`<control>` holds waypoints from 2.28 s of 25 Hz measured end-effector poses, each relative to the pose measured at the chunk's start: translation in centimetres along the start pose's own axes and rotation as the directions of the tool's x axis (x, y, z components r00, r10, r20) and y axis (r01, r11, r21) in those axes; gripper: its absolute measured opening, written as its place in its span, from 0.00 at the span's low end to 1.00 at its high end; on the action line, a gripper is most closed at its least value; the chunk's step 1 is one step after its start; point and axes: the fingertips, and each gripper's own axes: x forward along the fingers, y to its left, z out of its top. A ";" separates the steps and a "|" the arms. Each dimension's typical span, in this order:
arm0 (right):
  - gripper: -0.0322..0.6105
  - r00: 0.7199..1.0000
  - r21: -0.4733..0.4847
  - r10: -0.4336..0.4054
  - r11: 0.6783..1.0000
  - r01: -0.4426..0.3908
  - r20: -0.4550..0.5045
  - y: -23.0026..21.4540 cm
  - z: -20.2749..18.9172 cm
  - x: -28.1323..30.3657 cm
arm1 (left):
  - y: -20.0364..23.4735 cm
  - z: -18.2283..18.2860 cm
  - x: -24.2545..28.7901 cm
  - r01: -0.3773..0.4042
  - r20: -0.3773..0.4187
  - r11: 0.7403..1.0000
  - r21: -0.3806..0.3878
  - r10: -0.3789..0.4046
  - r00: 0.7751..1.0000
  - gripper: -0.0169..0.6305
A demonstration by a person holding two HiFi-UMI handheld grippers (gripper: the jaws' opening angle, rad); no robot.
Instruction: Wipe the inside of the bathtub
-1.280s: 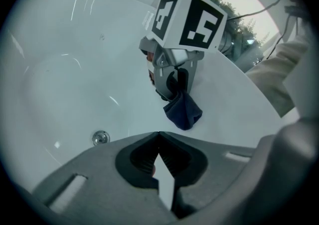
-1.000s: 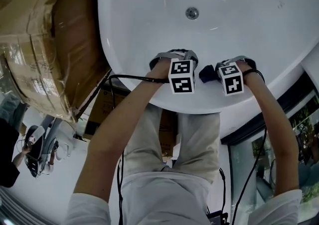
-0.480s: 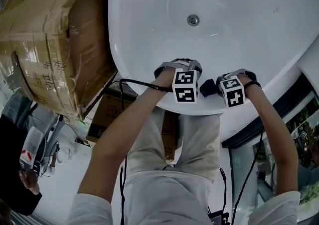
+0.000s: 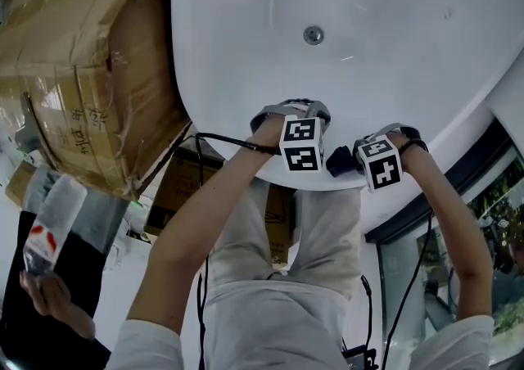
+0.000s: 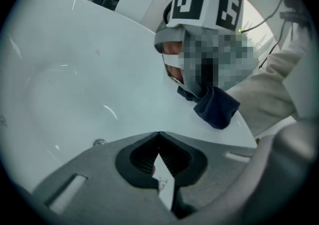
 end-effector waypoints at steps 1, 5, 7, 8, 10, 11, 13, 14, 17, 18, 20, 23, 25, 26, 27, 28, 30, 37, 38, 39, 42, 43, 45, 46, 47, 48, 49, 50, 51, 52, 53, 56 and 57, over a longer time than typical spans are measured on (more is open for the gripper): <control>0.14 1.000 -0.009 0.016 1.000 -0.016 -0.001 0.5 0.3 -0.2 | 0.1 0.2 -0.2 -0.004 0.005 1.000 -0.003 0.004 1.000 0.03; 0.13 0.999 -0.038 0.032 0.999 -0.032 0.001 1.2 0.7 -0.9 | 0.4 0.5 -1.0 -0.014 0.016 1.000 -0.007 0.014 1.000 0.03; 0.14 0.999 -0.033 0.023 0.999 -0.022 0.025 1.0 0.8 -1.5 | 0.5 0.6 -1.3 -0.014 0.016 1.000 0.000 0.014 1.000 0.03; 0.14 0.999 -0.028 0.013 1.000 -0.012 0.040 0.7 0.9 -1.9 | 0.6 0.6 -1.4 -0.014 0.015 1.000 0.004 0.013 1.000 0.03; 0.14 0.998 -0.018 -0.018 1.000 0.019 0.068 -0.2 0.9 -2.6 | 0.8 0.4 -1.6 -0.016 0.009 1.000 0.011 0.016 1.000 0.03; 0.14 0.996 -0.014 -0.037 0.999 0.039 0.078 -0.7 0.9 -2.9 | 0.9 0.2 -1.6 -0.020 0.004 1.000 0.014 0.020 1.000 0.03; 0.14 0.993 -0.006 -0.080 0.997 0.080 0.091 -1.8 0.8 -3.5 | 1.2 -0.3 -1.6 -0.026 -0.006 1.000 0.015 0.026 1.000 0.03; 0.14 0.990 -0.004 -0.102 0.995 0.102 0.095 -2.3 0.7 -3.8 | 1.4 -0.5 -1.6 -0.025 -0.009 1.000 0.012 0.025 1.000 0.03; 0.14 0.984 -0.010 -0.156 0.987 0.158 0.090 -4.1 0.3 -4.5 | 2.6 -1.1 -1.8 -0.029 -0.021 1.000 0.008 0.029 0.999 0.03; 0.14 0.982 -0.012 -0.168 0.985 0.169 0.087 -4.6 0.2 -4.6 | 3.0 -1.2 -1.9 -0.032 -0.024 0.999 0.007 0.032 0.999 0.03; 0.14 0.980 -0.013 -0.184 0.983 0.185 0.078 -5.8 -0.2 -4.7 | 4.0 -1.4 -1.9 -0.041 -0.029 0.999 0.005 0.041 0.999 0.03; 0.14 0.977 -0.019 -0.206 0.978 0.208 0.061 -7.9 -0.6 -5.1 | 5.6 -1.7 -1.9 -0.048 -0.039 0.999 0.011 0.049 0.998 0.03; 0.14 0.972 -0.021 -0.230 0.973 0.231 0.053 -9.3 -0.9 -5.2 | 6.5 -2.0 -1.8 -0.050 -0.051 0.998 0.028 0.052 0.997 0.03; 0.14 0.968 -0.018 -0.244 0.969 0.245 0.054 -10.1 -1.1 -5.3 | 7.0 -2.3 -1.7 -0.053 -0.061 0.998 0.041 0.056 0.997 0.03; 0.14 0.964 -0.012 -0.260 0.965 0.261 0.056 -10.8 -1.2 -5.4 | 7.6 -2.5 -1.6 -0.057 -0.072 0.997 0.056 0.061 0.996 0.03; 0.14 0.959 -0.005 -0.279 0.960 0.279 0.055 -11.6 -1.4 -5.4 | 8.0 -2.7 -1.5 -0.058 -0.082 0.996 0.070 0.063 0.995 0.03; 0.14 0.949 0.008 -0.311 0.950 0.311 0.049 -13.1 -2.0 -5.4 | 8.7 -2.9 -1.2 -0.048 -0.095 0.995 0.086 0.056 0.994 0.03; 0.14 0.929 0.065 -0.364 0.931 0.360 0.059 -18.2 -3.6 -4.1 | 9.9 -4.6 0.7 -0.014 -0.132 0.994 0.112 0.029 0.991 0.03; 0.14 0.924 0.064 -0.379 0.925 0.375 0.056 -19.0 -3.7 -3.9 | 10.1 -4.8 1.1 -0.010 -0.139 0.993 0.119 0.027 0.990 0.03; 0.14 0.919 0.065 -0.391 0.919 0.388 0.052 -19.8 -3.9 -3.7 | 10.3 -5.1 1.5 -0.006 -0.147 0.991 0.132 0.026 0.989 0.03; 0.14 0.910 0.082 -0.412 0.910 0.407 0.050 -22.0 -4.1 -2.9 | 11.1 -6.2 2.6 0.007 -0.182 0.983 0.182 0.027 0.983 0.03; 0.14 0.905 0.081 -0.423 0.905 0.418 0.049 -22.7 -4.2 -2.7 | 11.3 -6.4 2.9 0.011 -0.191 0.981 0.195 0.027 0.981 0.03; 0.14 0.893 0.072 -0.447 0.893 0.444 0.045 -23.9 -4.3 -2.2 | 11.4 -6.6 3.5 0.019 -0.198 0.977 0.211 0.024 0.980 0.03; 0.14 0.888 0.072 -0.457 0.889 0.453 0.047 -24.4 -4.3 -1.9 | 11.4 -6.7 3.8 0.023 -0.200 0.977 0.213 0.020 0.980 0.03; 0.14 0.885 0.074 -0.464 0.885 0.460 0.050 -24.9 -4.3 -1.6 | 11.5 -6.8 4.2 0.026 -0.202 0.977 0.212 0.018 0.979 0.03; 0.14 0.881 0.075 -0.471 0.881 0.467 0.050 -25.5 -4.5 -1.4 | 11.6 -6.9 4.5 0.025 -0.205 0.977 0.211 0.019 0.979 0.03; 0.14 0.877 0.073 -0.479 0.877 0.475 0.046 -26.1 -4.7 -1.2 | 11.9 -7.1 4.8 0.023 -0.210 0.977 0.211 0.022 0.977 0.03; 0.14 0.872 0.071 -0.488 0.872 0.485 0.040 -26.7 -5.0 -1.0 | 12.2 -7.4 5.1 0.022 -0.216 0.977 0.211 0.025 0.976 0.03; 0.14 0.867 0.073 -0.497 0.867 0.493 0.034 -27.3 -5.3 -0.9 | 12.5 -7.7 5.3 0.022 -0.224 0.977 0.212 0.027 0.974 0.03; 0.14 0.863 0.079 -0.504 0.862 0.500 0.031 -27.9 -5.6 -0.7 | 12.7 -8.0 5.5 0.024 -0.233 0.976 0.216 0.027 0.972 0.03; 0.14 0.860 0.088 -0.509 0.858 0.505 0.029 -28.4 -5.8 -0.5 | 12.8 -8.4 5.8 0.029 -0.242 0.974 0.223 0.027 0.970 0.03; 0.14 0.853 0.112 -0.521 0.850 0.515 0.029 -29.7 -6.3 0.1 | 13.2 -9.4 6.6 0.041 -0.263 0.969 0.245 0.025 0.964 0.03; 0.14 0.852 0.119 -0.523 0.848 0.517 0.030 -30.2 -6.4 0.3 | 13.4 -9.6 6.8 0.044 -0.267 0.969 0.245 0.024 0.963 0.03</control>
